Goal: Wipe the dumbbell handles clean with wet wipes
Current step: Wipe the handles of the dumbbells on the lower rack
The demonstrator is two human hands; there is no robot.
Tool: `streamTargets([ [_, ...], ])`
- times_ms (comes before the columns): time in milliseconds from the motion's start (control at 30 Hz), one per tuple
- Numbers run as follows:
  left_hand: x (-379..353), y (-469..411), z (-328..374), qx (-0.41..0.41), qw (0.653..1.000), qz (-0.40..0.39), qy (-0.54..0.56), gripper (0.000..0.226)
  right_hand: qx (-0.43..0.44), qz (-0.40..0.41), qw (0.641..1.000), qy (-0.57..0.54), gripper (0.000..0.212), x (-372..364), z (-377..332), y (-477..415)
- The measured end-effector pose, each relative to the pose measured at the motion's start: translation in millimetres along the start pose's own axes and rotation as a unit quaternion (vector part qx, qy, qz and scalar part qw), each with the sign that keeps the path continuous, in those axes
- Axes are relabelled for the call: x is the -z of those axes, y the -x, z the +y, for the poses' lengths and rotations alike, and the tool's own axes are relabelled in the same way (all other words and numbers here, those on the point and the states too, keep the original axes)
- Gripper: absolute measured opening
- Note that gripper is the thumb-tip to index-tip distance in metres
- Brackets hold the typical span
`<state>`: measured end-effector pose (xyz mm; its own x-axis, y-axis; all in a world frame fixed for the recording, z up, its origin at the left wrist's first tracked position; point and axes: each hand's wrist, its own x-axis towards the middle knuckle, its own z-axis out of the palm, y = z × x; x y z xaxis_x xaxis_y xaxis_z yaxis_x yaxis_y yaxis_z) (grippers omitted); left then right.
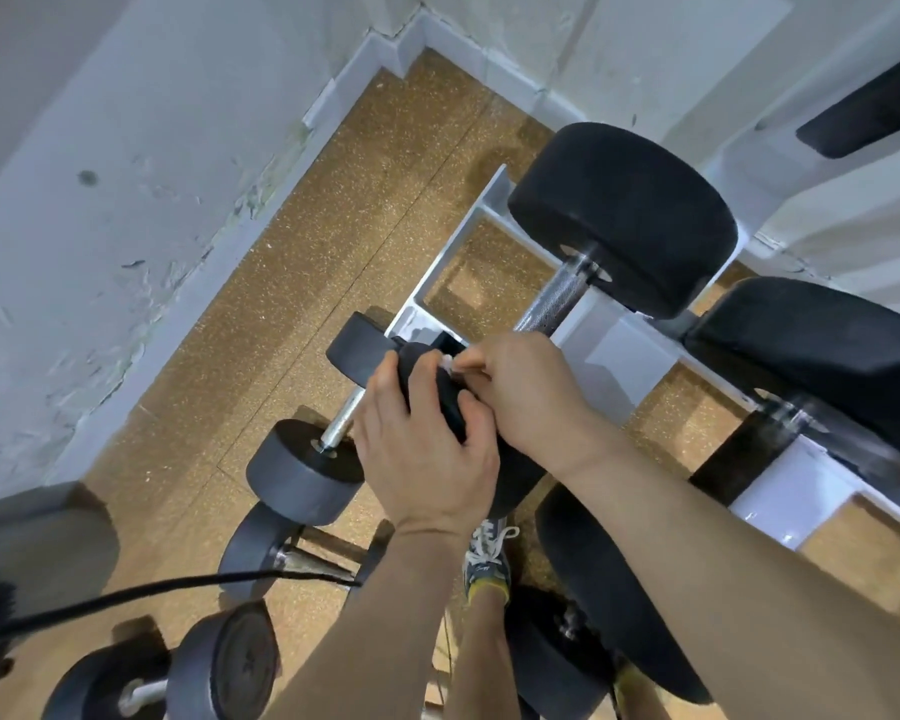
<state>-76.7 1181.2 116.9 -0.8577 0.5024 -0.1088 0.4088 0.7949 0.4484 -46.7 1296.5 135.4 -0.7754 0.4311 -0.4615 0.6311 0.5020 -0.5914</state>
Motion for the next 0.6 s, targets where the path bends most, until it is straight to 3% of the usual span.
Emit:
streamTargets([
  [100, 0, 1, -1, 0.008, 1.000, -0.001, -0.008, 0.045, 0.020, -0.030, 0.999, -0.013, 0.028, -2, 16, 21],
  [267, -1, 0, 0, 0.009, 1.000, 0.003, -0.009, 0.047, -0.089, 0.052, 0.991, -0.082, 0.027, -16, 27, 35],
  [433, -2, 2, 0, 0.008, 1.000, 0.010, -0.018, 0.048, -0.032, 0.088, 0.994, -0.061, 0.021, -22, 30, 26],
  [500, -2, 1, 1, 0.003, 1.000, 0.016, -0.018, 0.048, -0.027, 0.151, 0.986, -0.063, 0.020, -12, 37, 26],
  [600, -1, 2, 0, 0.005, 1.000, 0.018, -0.019, 0.048, -0.087, 0.265, 0.951, -0.133, 0.020, -3, 48, 15],
])
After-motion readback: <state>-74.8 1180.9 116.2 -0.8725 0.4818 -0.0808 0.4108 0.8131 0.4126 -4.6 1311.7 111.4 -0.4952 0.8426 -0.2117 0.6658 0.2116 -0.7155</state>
